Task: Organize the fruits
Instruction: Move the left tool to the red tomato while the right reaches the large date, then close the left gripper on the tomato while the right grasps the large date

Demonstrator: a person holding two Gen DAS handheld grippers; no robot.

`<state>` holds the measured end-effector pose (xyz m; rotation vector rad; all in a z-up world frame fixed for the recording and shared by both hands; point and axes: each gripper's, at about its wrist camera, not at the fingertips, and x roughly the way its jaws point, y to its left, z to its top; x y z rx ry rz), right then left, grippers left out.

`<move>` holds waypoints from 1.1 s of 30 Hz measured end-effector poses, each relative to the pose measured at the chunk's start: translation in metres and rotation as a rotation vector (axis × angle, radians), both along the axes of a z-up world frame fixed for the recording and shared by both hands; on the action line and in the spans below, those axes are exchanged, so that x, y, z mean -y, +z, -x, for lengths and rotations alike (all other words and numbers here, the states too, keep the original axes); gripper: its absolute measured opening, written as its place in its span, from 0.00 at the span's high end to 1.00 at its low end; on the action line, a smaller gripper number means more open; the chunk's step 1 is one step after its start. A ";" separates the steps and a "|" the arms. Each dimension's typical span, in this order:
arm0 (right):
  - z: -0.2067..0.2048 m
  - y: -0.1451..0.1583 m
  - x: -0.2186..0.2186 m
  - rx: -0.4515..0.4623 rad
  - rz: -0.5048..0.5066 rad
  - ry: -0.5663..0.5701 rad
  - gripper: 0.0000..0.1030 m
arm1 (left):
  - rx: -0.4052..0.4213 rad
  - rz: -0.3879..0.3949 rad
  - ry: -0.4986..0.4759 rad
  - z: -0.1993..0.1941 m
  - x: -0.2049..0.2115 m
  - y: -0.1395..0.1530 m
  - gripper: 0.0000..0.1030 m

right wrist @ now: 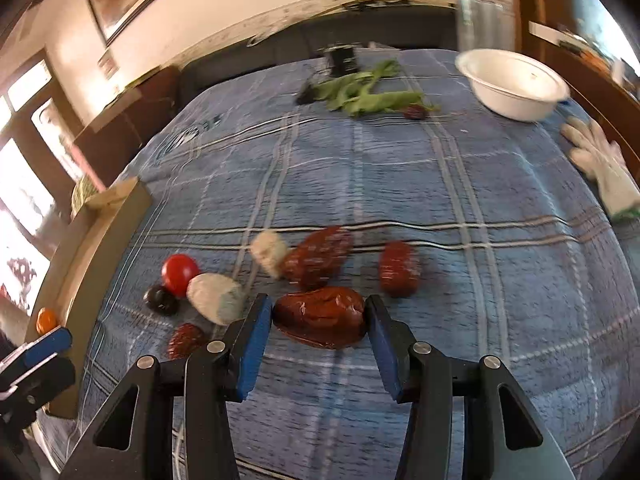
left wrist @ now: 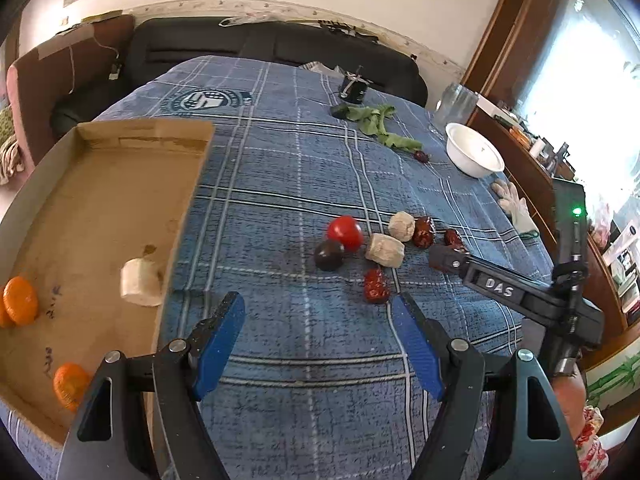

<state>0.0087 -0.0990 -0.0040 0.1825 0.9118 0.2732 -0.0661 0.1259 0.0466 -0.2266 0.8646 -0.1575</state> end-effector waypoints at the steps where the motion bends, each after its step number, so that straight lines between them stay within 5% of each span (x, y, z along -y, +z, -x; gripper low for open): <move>1: 0.001 0.000 0.005 -0.002 -0.006 -0.011 0.50 | 0.001 -0.003 -0.007 -0.004 0.003 -0.001 0.27; 9: 0.002 0.000 0.013 0.000 -0.021 -0.017 0.50 | 0.013 0.018 -0.008 -0.058 0.016 -0.010 0.30; 12: 0.002 0.000 0.010 0.006 -0.002 -0.011 0.49 | -0.006 0.012 -0.013 -0.076 0.018 -0.018 0.43; 14: 0.000 -0.001 0.010 0.007 -0.001 -0.009 0.49 | -0.030 0.005 -0.027 -0.085 0.021 -0.025 0.67; 20: -0.002 -0.002 0.010 0.007 0.005 -0.009 0.49 | -0.023 0.037 -0.079 -0.086 0.026 -0.035 0.66; 26: 0.000 -0.002 0.000 0.021 0.045 0.015 0.49 | 0.014 -0.084 -0.122 -0.083 0.045 -0.036 0.64; 28: 0.002 -0.002 -0.002 0.024 0.052 0.024 0.49 | 0.028 -0.095 -0.128 -0.080 0.046 -0.034 0.73; 33: 0.006 -0.001 -0.005 0.032 0.044 0.033 0.50 | 0.052 -0.044 -0.128 -0.073 0.040 -0.031 0.73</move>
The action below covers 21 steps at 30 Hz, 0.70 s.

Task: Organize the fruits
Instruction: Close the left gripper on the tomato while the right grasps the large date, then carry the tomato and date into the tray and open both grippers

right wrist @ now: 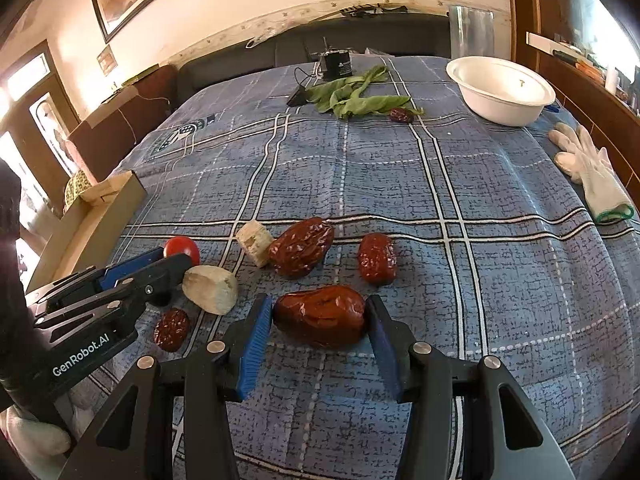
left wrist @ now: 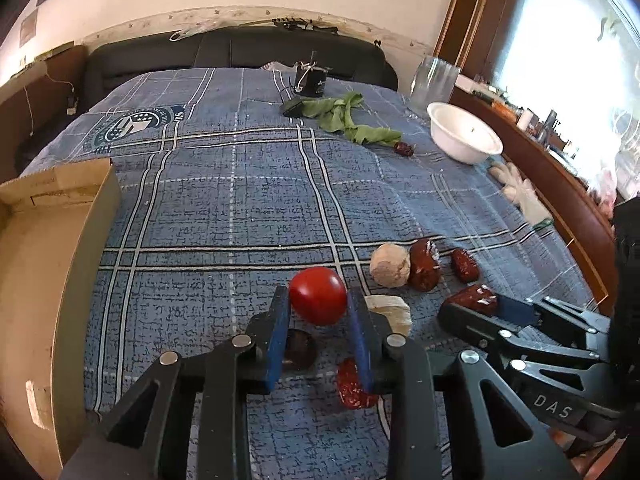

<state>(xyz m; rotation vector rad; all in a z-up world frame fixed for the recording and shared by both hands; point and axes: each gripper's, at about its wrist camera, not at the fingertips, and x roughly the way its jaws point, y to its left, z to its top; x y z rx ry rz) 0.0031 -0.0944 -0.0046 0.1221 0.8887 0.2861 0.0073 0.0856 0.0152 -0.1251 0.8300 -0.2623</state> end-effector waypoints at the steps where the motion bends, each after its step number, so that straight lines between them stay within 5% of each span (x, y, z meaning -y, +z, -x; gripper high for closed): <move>1: 0.001 0.001 0.000 0.003 -0.005 0.001 0.50 | 0.005 0.012 0.000 0.001 -0.001 0.001 0.73; 14: 0.005 0.006 0.006 0.046 -0.043 -0.025 0.50 | 0.049 0.067 0.036 0.007 -0.013 0.008 0.73; 21: 0.013 0.014 -0.006 0.105 0.027 -0.015 0.50 | 0.093 0.159 0.087 0.050 -0.047 0.039 0.73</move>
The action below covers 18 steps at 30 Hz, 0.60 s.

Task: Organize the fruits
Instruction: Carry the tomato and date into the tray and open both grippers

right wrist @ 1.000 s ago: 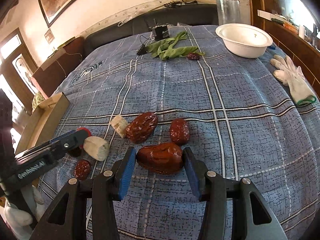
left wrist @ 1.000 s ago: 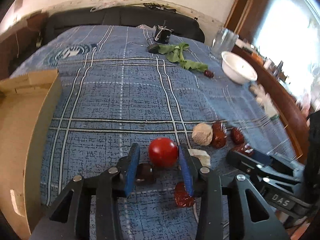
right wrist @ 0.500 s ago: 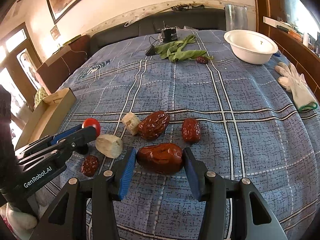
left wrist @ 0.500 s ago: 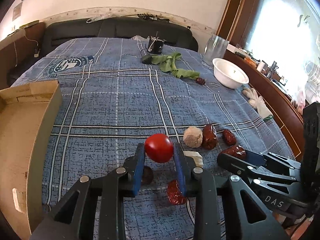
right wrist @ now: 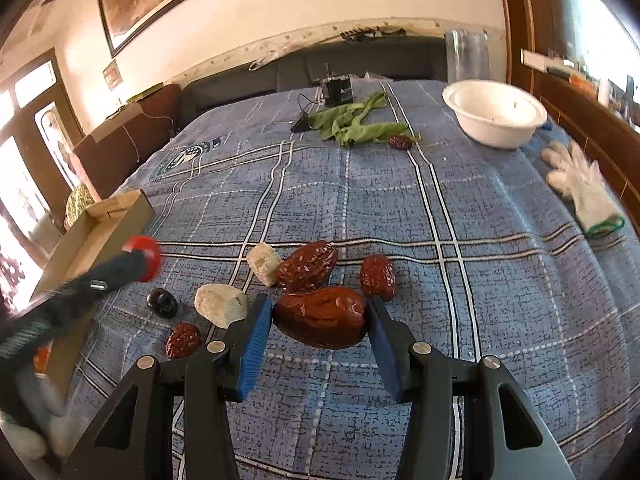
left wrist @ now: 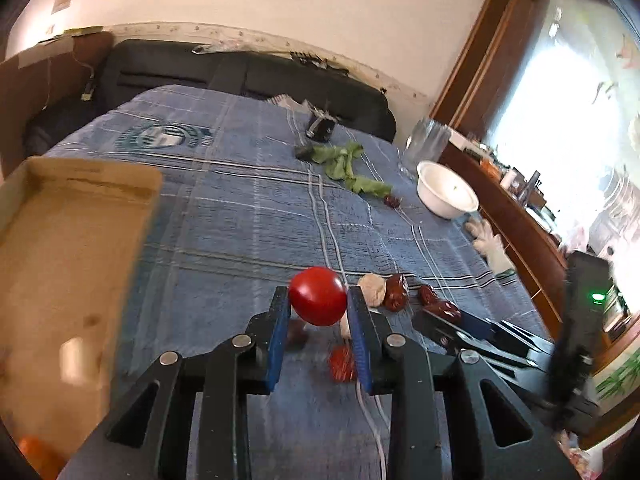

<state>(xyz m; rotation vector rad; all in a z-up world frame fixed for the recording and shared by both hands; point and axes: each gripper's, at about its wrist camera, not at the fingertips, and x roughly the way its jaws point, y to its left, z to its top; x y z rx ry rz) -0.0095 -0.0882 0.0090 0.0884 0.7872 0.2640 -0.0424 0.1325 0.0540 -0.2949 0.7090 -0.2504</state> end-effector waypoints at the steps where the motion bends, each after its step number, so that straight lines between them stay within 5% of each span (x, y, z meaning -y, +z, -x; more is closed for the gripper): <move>1: 0.003 0.003 -0.003 0.003 0.000 0.009 0.50 | 0.002 -0.002 0.009 0.007 -0.006 0.004 0.73; 11: 0.052 0.035 -0.099 0.000 -0.103 0.285 0.49 | -0.048 -0.018 0.317 0.063 -0.143 0.013 0.73; 18: 0.070 0.036 -0.177 -0.025 -0.089 0.451 0.49 | -0.114 -0.053 0.385 0.061 -0.187 0.000 0.73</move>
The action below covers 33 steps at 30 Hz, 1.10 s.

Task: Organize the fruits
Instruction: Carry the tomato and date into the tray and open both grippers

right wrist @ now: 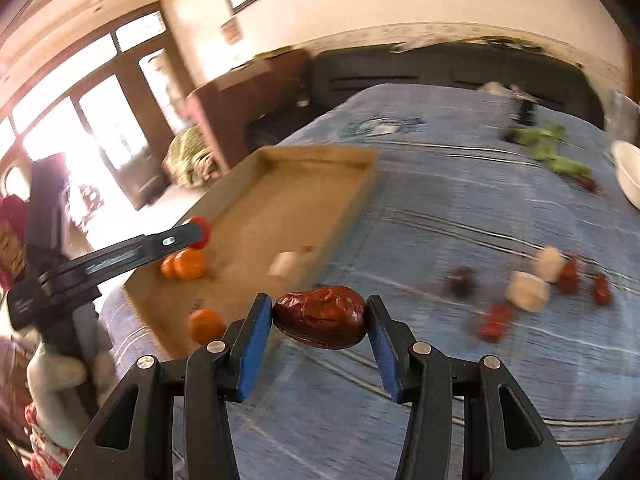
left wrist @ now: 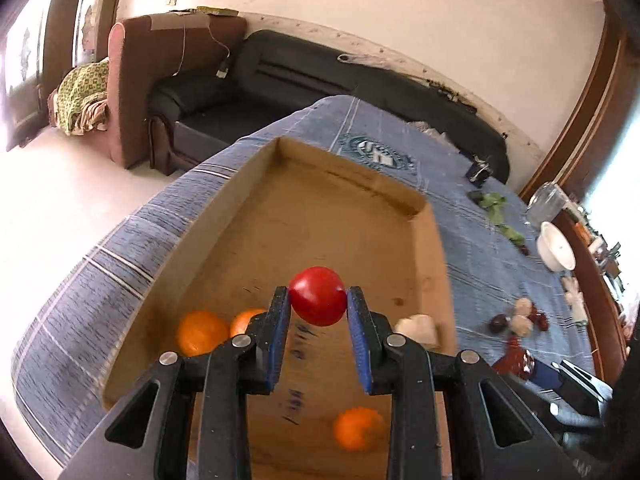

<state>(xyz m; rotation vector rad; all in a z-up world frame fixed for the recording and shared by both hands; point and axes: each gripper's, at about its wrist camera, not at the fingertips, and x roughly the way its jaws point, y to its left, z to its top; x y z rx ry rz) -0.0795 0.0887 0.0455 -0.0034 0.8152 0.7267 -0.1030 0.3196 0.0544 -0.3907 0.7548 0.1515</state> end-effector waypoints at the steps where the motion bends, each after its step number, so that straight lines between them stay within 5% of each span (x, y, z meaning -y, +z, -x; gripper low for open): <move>1: 0.004 -0.001 -0.009 0.002 0.007 0.016 0.49 | -0.009 -0.006 -0.003 -0.003 -0.002 -0.001 0.73; 18: 0.001 -0.027 -0.086 0.010 0.135 0.123 0.48 | -0.066 -0.002 -0.025 -0.024 -0.006 -0.017 0.72; 22: 0.002 -0.030 -0.090 0.018 0.145 0.128 0.48 | -0.038 0.019 -0.001 -0.013 -0.011 -0.008 0.48; 33: 0.009 -0.014 -0.069 0.035 0.085 0.112 0.37 | 0.060 0.055 0.080 0.031 -0.012 0.030 0.36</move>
